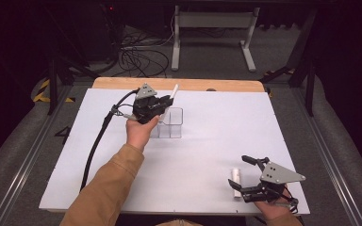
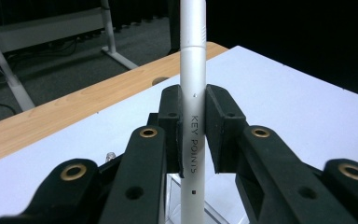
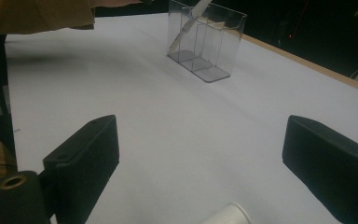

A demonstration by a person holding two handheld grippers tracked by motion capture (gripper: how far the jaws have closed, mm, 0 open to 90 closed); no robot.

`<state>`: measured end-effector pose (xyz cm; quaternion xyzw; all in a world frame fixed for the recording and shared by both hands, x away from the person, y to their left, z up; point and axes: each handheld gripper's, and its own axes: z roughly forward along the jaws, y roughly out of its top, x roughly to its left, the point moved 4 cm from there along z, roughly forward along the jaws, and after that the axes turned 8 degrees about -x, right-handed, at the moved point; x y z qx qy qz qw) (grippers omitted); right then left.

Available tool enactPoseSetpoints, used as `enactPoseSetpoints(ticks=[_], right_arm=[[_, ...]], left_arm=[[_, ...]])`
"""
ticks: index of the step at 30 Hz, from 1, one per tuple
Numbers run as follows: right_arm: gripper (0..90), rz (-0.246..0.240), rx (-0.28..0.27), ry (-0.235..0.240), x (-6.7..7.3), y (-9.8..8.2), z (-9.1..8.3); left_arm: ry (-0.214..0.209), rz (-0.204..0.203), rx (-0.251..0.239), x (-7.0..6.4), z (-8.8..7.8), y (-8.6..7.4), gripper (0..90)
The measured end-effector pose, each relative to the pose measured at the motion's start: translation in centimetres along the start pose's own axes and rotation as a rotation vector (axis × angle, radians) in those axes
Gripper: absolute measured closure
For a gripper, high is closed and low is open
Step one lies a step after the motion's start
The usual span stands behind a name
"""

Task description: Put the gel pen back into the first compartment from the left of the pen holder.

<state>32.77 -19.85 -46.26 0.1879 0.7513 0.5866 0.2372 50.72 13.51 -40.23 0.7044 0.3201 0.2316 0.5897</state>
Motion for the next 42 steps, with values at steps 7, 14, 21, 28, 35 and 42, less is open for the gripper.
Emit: enactPoseSetpoints(ticks=[7, 14, 21, 28, 35, 42], right_arm=[[11.4, 0.005, 0.000, 0.001, 0.0, 0.0, 0.1], [11.1, 0.000, 0.002, 0.001, 0.0, 0.0, 0.0], [8.5, -0.005, -0.007, -0.015, 0.0, 0.2, -0.1], [5.2, -0.004, 0.000, -0.020, 0.0, 0.3, 0.2], [3.7, -0.014, -0.032, -0.034, -0.1, 0.8, 0.1], [3.1, 0.004, -0.053, -0.032, -0.1, 1.4, -0.2]], left_arm=[[0.010, 0.009, 0.006, 0.0, -0.2, -0.3, 76.1], [0.008, 0.019, -0.032, -0.5, -1.8, 1.0, 46.0], [0.000, 0.072, -0.058, -1.5, -4.9, 2.0, 31.9], [-0.032, 0.058, -0.057, -2.4, -7.4, 2.0, 24.4], [-0.039, 0.086, -0.058, -3.4, -9.4, 1.8, 21.1], [-0.046, 0.093, -0.071, -4.2, -11.5, 1.5, 17.8]])
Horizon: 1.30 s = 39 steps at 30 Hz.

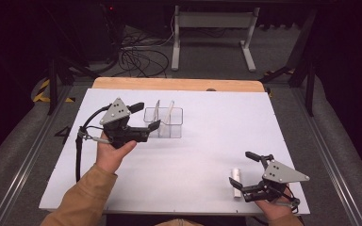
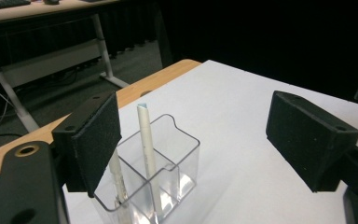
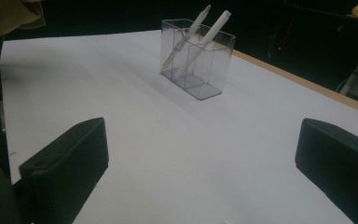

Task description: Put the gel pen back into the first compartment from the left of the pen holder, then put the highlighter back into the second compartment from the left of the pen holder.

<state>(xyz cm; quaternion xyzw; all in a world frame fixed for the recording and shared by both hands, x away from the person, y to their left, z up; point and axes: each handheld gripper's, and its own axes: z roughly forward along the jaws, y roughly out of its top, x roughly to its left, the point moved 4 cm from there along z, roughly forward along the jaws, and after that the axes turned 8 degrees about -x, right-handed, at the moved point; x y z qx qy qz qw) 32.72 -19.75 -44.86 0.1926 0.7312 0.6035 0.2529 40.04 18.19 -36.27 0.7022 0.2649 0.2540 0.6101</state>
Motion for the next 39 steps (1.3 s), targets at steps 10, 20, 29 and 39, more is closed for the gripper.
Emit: enactPoseSetpoints(ticks=[10, 20, 29, 39], right_arm=[[3.5, 0.054, -0.027, -0.015, -0.7, 0.7, -0.6], [0.0, 0.076, -0.021, -0.023, -1.2, 0.9, -0.8], [0.0, 0.093, -0.013, -0.123, -1.8, 1.0, -0.8], [5.0, 0.124, 0.037, -0.147, -1.9, 0.6, -0.3]], left_arm=[[0.037, -0.048, -0.025, 0.5, -3.0, -2.6, 16.6], [0.065, -0.052, -0.017, 0.1, -6.0, -4.8, 14.4], [0.088, -0.055, 0.015, 0.1, -8.1, -6.7, 13.8], [0.115, -0.035, 0.046, 0.0, -8.8, -7.9, 13.8]])
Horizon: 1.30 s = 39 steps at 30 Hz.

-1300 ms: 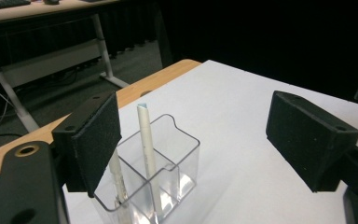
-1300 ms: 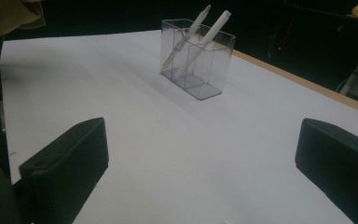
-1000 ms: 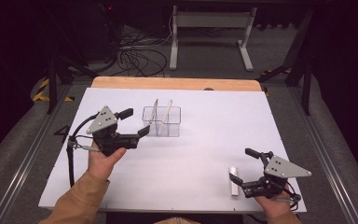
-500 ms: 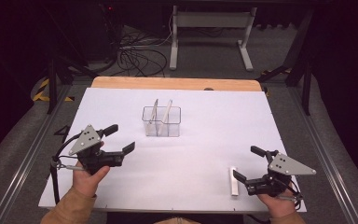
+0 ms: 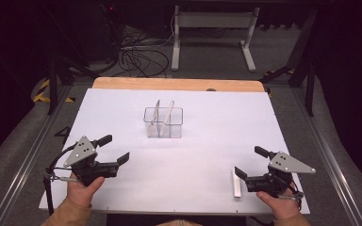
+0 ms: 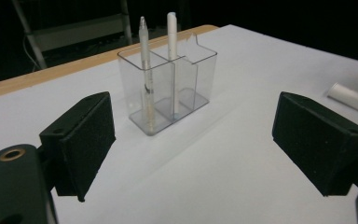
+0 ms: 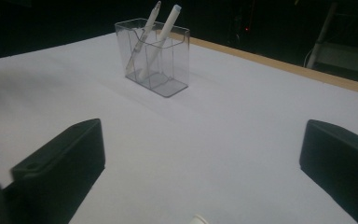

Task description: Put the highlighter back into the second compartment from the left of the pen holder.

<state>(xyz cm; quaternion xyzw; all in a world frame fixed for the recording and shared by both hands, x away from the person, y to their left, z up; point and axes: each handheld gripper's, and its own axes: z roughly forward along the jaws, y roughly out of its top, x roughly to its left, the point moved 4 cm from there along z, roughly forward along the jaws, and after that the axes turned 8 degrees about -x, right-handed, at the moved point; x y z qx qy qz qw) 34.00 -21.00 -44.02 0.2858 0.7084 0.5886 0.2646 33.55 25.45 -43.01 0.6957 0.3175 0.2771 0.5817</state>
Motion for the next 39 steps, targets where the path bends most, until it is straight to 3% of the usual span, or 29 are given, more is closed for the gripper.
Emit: enactPoseSetpoints(ticks=[5, 8, 10, 12, 14, 15, 17, 21, 26, 30, 34, 39], right_arm=[[8.8, -0.007, 0.022, -0.005, 0.0, 0.0, 0.1], [12.8, 0.009, 0.060, 0.037, 0.1, 0.0, 0.3], [13.1, 0.056, 0.120, 0.086, 0.1, -0.1, 0.6], [11.9, 0.134, 0.203, 0.142, -0.2, -0.3, 1.1], [11.4, 0.221, 0.269, 0.169, -0.6, -0.6, 1.5], [12.4, 0.239, 0.287, 0.172, -0.7, -0.7, 1.5], [17.0, 0.218, 0.281, 0.155, -0.7, -0.7, 1.4], [17.0, 0.126, 0.292, 0.096, -0.4, -0.6, 1.3], [16.9, 0.072, 0.287, 0.049, 0.0, -0.6, 1.4], [25.2, 0.040, 0.276, 0.033, 0.1, -0.4, 1.3], [28.4, 0.030, 0.282, 0.015, 0.1, -0.4, 1.3], [38.6, 0.023, 0.302, -0.014, 0.1, -0.6, 1.3]], left_arm=[[0.001, 0.002, 0.006, 0.0, 0.0, -0.2, 13.8], [-0.002, -0.007, 0.004, 0.0, 0.0, -0.4, 13.8], [-0.002, -0.017, 0.005, 0.0, -0.1, -0.4, 13.8], [-0.002, -0.016, 0.005, 0.1, -0.1, -0.5, 13.8], [0.002, -0.017, 0.003, 0.1, -0.1, -0.5, 13.8], [0.004, -0.017, 0.001, 0.1, -0.2, -0.5, 13.9], [0.005, -0.013, 0.001, 0.1, -0.2, -0.5, 13.9], [0.006, -0.010, 0.005, 0.1, -0.2, -0.5, 13.9], [0.010, -0.011, 0.005, 0.1, -0.2, -0.6, 14.0], [0.011, -0.007, 0.004, 0.1, -0.2, -0.6, 14.0], [0.013, -0.006, 0.002, 0.0, -0.2, -0.6, 14.0], [0.017, -0.007, 0.000, 0.0, -0.3, -0.6, 14.0]])
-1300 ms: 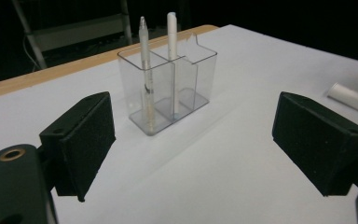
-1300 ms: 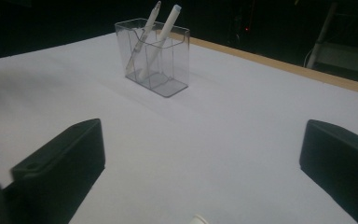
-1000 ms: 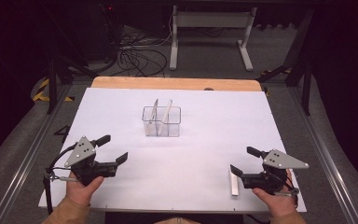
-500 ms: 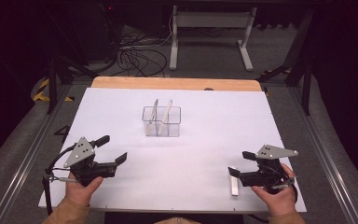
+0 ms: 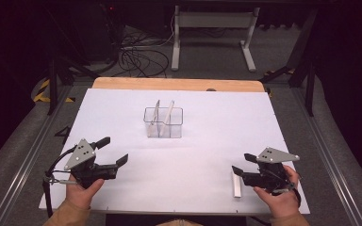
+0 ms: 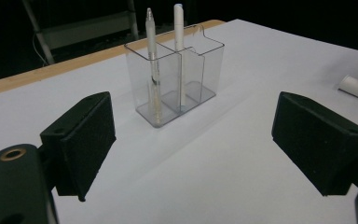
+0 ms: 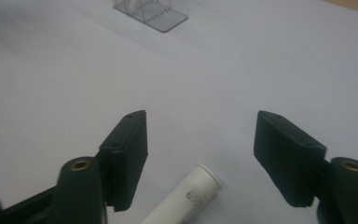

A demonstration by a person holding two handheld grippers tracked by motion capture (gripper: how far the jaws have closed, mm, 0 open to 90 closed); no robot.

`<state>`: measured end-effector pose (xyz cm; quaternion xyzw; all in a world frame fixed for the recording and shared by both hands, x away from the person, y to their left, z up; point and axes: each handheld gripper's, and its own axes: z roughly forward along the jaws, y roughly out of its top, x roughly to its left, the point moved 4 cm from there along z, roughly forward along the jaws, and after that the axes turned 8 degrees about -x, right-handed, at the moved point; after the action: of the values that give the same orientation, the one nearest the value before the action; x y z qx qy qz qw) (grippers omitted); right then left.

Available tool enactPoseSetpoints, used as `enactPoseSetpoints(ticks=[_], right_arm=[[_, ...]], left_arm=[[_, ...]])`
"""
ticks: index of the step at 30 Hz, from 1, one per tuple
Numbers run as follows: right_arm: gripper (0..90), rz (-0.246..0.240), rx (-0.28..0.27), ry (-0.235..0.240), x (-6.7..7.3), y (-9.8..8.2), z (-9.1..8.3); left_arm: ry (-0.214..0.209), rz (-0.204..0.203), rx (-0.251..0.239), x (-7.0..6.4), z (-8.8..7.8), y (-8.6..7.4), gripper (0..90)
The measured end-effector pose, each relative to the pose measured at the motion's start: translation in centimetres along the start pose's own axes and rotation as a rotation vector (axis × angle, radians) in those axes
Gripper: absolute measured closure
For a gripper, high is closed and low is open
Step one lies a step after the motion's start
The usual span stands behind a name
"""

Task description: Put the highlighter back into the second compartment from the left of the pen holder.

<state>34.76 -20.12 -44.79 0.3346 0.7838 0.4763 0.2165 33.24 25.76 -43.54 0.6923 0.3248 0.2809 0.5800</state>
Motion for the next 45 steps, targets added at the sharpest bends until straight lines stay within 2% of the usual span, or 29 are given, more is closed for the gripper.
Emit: enactPoseSetpoints(ticks=[3, 4, 6, 9, 15, 17, 19, 22, 24, 27, 29, 37, 43, 45], right_arm=[[40.9, 0.002, -0.004, -0.021, -0.04, -0.17, -0.02], [41.5, 0.018, -0.018, -0.029, -0.01, -0.20, 0.03], [45.6, 0.007, -0.042, -0.041, -0.09, -0.25, 0.00], [46.6, -0.017, -0.062, -0.048, -0.27, -0.19, -0.02], [50.1, -0.016, -0.040, -0.055, -0.38, 0.05, -0.15], [49.2, -0.014, -0.006, -0.061, -0.37, 0.03, -0.13], [47.9, 0.002, 0.038, -0.072, -0.41, -0.06, -0.02], [45.8, 0.055, 0.103, -0.082, -0.37, -0.23, 0.27], [45.4, 0.054, 0.132, -0.087, -0.42, -0.36, 0.41], [45.2, 0.083, 0.160, -0.092, -0.48, -0.40, 0.51], [45.2, 0.120, 0.172, -0.084, -0.45, -0.33, 0.55], [47.0, 0.220, 0.250, -0.110, -0.35, -0.05, 0.62], [47.4, 0.258, 0.265, -0.115, -0.34, -0.16, 0.67], [50.1, 0.283, 0.276, -0.109, -0.35, -0.23, 0.74]], left_arm=[[-0.001, 0.003, 0.001, 0.02, -0.03, -0.02, 14.0], [-0.001, 0.003, 0.002, 0.02, -0.03, -0.03, 14.0], [-0.001, 0.004, 0.002, 0.00, -0.05, -0.05, 14.0], [0.001, 0.006, 0.000, -0.02, -0.08, -0.04, 14.0], [0.007, 0.005, 0.002, 0.00, -0.14, -0.09, 14.0], [0.007, 0.006, 0.002, -0.01, -0.15, -0.10, 14.0], [0.006, 0.009, 0.003, -0.04, -0.17, -0.09, 14.0], [0.007, 0.011, 0.004, -0.06, -0.17, -0.12, 14.0], [0.008, 0.010, 0.005, -0.05, -0.14, -0.18, 14.0], [0.008, 0.008, 0.007, -0.02, -0.10, -0.27, 14.0], [0.008, 0.012, 0.010, -0.04, -0.09, -0.27, 14.0], [0.012, 0.019, 0.011, -0.16, -0.05, -0.30, 14.2], [0.014, 0.019, 0.013, -0.16, -0.06, -0.33, 14.2], [0.014, 0.018, 0.013, -0.18, -0.06, -0.33, 14.2]])
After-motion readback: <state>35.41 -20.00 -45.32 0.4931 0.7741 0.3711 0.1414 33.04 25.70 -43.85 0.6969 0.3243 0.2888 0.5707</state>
